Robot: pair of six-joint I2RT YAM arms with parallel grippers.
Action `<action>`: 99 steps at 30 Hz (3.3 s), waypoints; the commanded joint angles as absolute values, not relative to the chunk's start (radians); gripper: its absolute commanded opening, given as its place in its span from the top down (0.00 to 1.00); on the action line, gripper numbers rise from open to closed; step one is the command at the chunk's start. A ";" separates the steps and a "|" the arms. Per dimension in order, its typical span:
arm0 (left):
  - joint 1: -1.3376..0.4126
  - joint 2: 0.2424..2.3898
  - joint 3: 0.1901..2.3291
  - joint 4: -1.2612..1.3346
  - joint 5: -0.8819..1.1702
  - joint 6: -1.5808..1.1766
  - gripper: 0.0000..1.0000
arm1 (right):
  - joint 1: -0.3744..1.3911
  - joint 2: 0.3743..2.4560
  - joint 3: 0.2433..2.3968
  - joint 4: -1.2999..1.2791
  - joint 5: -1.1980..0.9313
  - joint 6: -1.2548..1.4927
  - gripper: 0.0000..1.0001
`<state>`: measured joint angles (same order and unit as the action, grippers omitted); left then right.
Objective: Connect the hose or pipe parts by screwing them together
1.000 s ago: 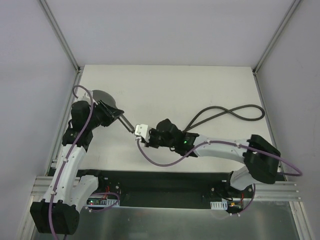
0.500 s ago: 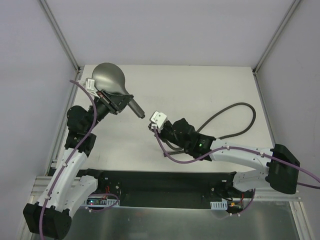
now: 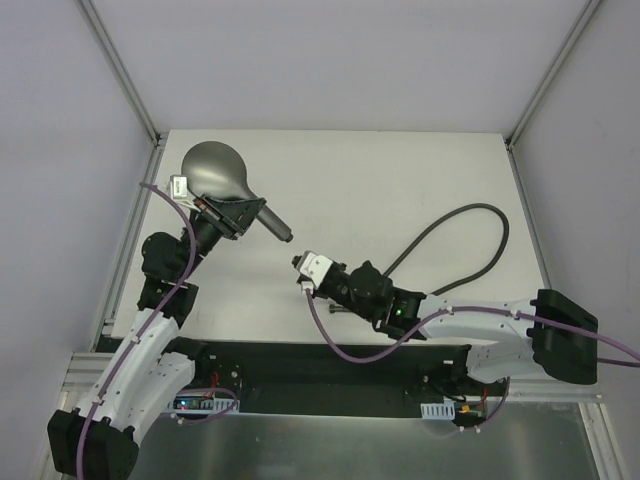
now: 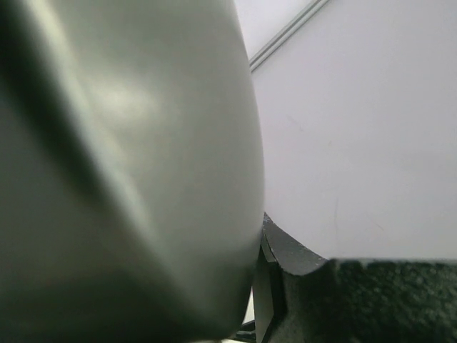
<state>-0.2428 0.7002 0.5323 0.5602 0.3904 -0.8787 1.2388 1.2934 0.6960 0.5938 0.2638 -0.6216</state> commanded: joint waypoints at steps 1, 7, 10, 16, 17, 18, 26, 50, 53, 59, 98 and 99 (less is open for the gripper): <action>-0.255 0.652 0.540 0.655 0.318 -0.954 1.00 | 1.284 1.287 0.684 0.813 0.373 -0.817 0.99; -0.272 0.643 0.522 0.618 0.262 -0.896 1.00 | 1.322 1.336 0.721 0.854 0.483 -0.946 0.99; -0.276 0.635 0.512 0.618 0.242 -0.882 1.00 | 1.330 1.362 0.747 0.847 0.518 -0.985 0.99; -0.284 0.637 0.515 0.611 0.227 -0.842 1.00 | 1.350 1.411 0.802 0.844 0.609 -1.023 0.99; -0.287 0.638 0.515 0.609 0.222 -0.841 1.00 | 1.350 1.420 0.805 0.842 0.611 -1.020 0.99; -0.285 0.641 0.514 0.611 0.219 -0.841 1.00 | 1.350 1.424 0.810 0.839 0.611 -1.017 0.99; -0.288 0.632 0.494 0.620 0.209 -0.854 1.00 | 1.350 1.462 0.862 0.815 0.621 -0.989 0.99; -0.301 0.624 0.426 0.634 0.219 -0.891 1.00 | 1.328 1.485 0.891 0.799 0.597 -0.858 0.99; -0.301 0.624 0.426 0.634 0.227 -0.896 1.00 | 1.325 1.483 0.891 0.801 0.595 -0.848 0.99; -0.302 0.603 0.425 0.612 0.232 -0.900 1.00 | 1.304 1.474 0.879 0.801 0.594 -0.801 0.99; -0.305 0.626 0.400 0.635 0.242 -0.917 1.00 | 1.287 1.431 0.816 0.894 0.528 -0.701 0.99; -0.305 0.624 0.400 0.635 0.242 -0.917 1.00 | 1.287 1.430 0.815 0.899 0.529 -0.700 0.99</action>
